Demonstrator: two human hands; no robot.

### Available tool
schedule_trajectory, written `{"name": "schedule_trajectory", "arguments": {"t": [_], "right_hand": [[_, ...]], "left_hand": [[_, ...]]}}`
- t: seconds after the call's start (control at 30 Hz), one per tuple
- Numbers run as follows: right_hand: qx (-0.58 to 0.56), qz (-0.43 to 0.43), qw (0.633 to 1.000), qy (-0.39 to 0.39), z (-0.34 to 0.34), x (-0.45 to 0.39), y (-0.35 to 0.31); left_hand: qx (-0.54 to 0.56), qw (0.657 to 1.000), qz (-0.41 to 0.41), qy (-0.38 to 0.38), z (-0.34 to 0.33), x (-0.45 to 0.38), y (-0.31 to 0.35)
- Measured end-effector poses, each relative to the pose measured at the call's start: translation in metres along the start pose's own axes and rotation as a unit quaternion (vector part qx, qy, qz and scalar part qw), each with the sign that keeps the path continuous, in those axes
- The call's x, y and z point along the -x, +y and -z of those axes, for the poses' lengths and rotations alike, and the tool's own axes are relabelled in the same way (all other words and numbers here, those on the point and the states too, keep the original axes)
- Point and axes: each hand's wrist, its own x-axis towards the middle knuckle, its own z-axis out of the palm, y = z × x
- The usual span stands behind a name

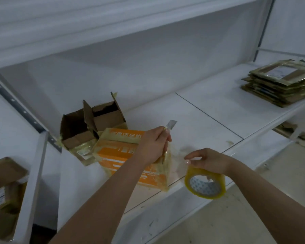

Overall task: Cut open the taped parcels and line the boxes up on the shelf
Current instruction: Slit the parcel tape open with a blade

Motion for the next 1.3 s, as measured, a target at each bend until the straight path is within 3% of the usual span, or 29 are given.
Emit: {"name": "schedule_trajectory", "arguments": {"t": [0.1, 0.23, 0.4, 0.6, 0.67, 0.77, 0.87, 1.03, 1.2, 1.3], "right_hand": [[-0.03, 0.032, 0.999, -0.013, 0.008, 0.007, -0.001], [-0.056, 0.041, 0.998, -0.011, 0.02, 0.018, -0.004], [-0.017, 0.041, 0.997, 0.057, 0.024, 0.025, -0.014], [0.089, 0.03, 0.989, 0.111, 0.02, 0.034, -0.025], [0.08, 0.028, 0.99, 0.116, 0.02, 0.034, -0.024], [0.059, 0.043, 0.991, 0.114, 0.021, 0.034, -0.021], [0.051, 0.057, 0.992, 0.096, 0.019, 0.031, -0.019], [0.03, 0.044, 0.995, 0.084, 0.016, 0.027, -0.011], [0.067, -0.005, 0.995, 0.079, 0.019, 0.027, 0.006], [0.084, -0.035, 0.992, 0.082, 0.026, 0.032, 0.021]], "left_hand": [[-0.018, 0.999, 0.009, -0.035, 0.005, 0.003, 0.005], [-0.183, 0.974, 0.008, -0.136, 0.013, 0.001, 0.025], [-0.395, 0.884, 0.009, -0.251, 0.009, -0.006, 0.057], [-0.604, 0.757, 0.008, -0.251, -0.027, -0.003, 0.069], [-0.567, 0.782, 0.009, -0.257, -0.019, -0.004, 0.07], [-0.395, 0.881, 0.039, -0.258, 0.009, -0.007, 0.067], [-0.261, 0.945, 0.068, -0.185, 0.015, -0.005, 0.056], [-0.31, 0.95, 0.04, 0.002, -0.018, -0.001, 0.037], [-0.39, 0.919, 0.031, 0.055, -0.03, 0.003, 0.032], [-0.394, 0.916, 0.054, 0.048, -0.027, 0.002, 0.036]]}}
